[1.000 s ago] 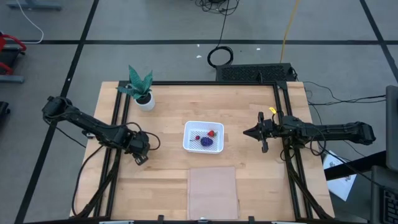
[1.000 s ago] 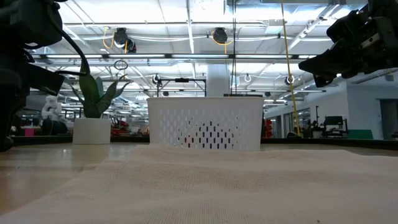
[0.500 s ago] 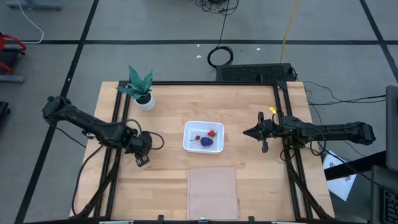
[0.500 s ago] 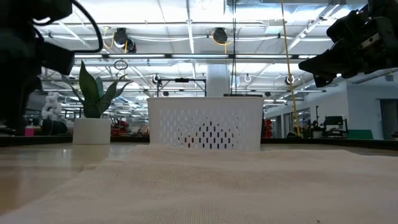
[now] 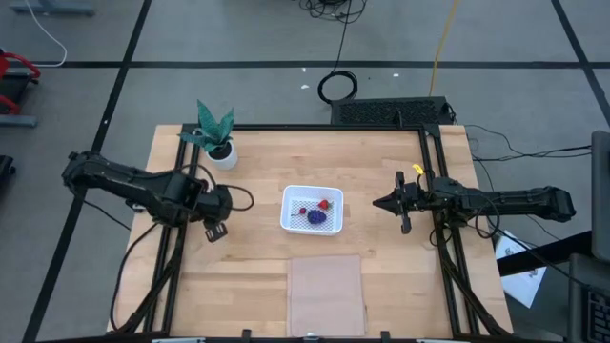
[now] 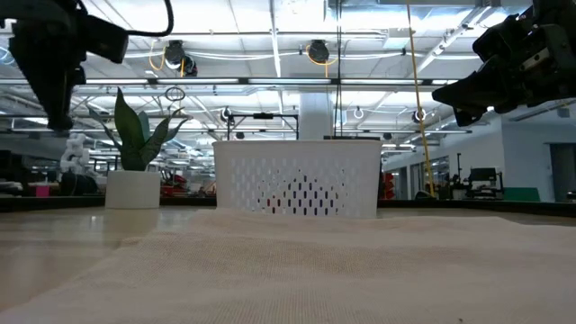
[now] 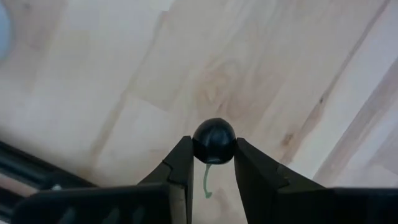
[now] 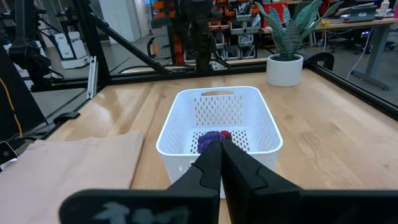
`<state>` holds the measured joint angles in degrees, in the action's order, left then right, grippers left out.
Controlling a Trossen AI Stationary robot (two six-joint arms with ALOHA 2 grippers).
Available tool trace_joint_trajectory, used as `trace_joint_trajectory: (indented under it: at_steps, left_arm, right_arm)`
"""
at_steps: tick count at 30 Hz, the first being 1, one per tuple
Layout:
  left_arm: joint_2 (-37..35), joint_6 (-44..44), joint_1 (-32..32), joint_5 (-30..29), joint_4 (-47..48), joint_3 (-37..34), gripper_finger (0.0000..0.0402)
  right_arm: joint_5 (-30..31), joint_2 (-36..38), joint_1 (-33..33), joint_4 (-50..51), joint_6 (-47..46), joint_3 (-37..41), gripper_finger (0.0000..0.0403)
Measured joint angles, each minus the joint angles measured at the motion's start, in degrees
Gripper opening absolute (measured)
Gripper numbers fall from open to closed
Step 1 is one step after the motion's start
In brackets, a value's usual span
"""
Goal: Pick and placing Produce into tupperware
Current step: Put the black cherry into the white bin
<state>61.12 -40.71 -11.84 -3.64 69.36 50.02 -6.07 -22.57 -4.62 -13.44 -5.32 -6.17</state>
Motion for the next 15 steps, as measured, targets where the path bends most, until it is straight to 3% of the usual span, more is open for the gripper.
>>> trace_joint_trajectory:
  at_steps: [15]
  left_arm:
    - [0.2,7.6,7.4,-5.0,3.7,9.3,0.0081]
  right_arm:
    - [0.0,0.0,0.0,0.0,0.2,0.0,0.0000]
